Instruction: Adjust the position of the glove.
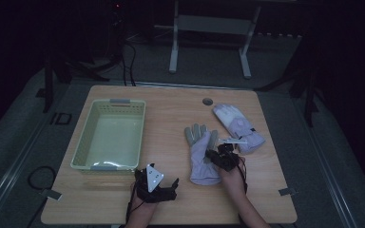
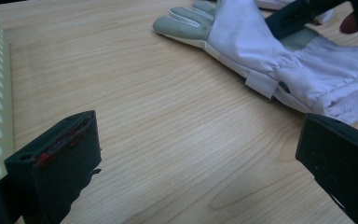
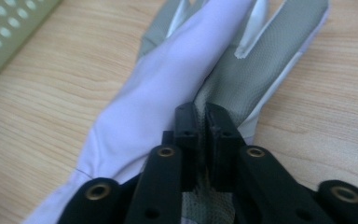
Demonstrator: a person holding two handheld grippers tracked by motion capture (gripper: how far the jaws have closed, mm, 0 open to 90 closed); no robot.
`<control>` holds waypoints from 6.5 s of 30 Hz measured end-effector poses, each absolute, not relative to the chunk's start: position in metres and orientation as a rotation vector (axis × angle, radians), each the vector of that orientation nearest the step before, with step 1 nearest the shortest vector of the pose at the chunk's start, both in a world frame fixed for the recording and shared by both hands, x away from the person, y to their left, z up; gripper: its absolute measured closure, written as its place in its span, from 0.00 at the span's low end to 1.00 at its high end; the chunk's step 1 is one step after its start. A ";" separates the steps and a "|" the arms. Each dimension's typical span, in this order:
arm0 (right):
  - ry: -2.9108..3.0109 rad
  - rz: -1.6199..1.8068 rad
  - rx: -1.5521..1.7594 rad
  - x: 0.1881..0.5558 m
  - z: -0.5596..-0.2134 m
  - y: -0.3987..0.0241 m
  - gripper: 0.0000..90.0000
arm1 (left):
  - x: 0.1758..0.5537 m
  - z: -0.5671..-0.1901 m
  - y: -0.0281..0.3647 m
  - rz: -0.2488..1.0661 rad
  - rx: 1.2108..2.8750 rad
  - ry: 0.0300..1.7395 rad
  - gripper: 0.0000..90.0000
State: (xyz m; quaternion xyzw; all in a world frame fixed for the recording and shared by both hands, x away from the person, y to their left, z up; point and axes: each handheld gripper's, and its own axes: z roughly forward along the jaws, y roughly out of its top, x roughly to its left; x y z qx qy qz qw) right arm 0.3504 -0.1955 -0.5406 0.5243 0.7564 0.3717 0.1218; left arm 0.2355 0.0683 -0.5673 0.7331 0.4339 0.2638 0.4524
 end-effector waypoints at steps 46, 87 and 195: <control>2.140 0.891 1.426 0.447 -0.485 -0.325 0.45 | 0.236 -0.567 0.068 0.640 1.816 1.070 0.00; 2.243 0.828 1.499 0.488 -0.519 -0.305 0.86 | 0.237 -0.567 0.068 0.633 1.816 1.071 0.00; 2.493 0.906 1.302 0.384 -0.530 -0.353 0.62 | 0.236 -0.567 0.068 0.638 1.822 1.072 0.00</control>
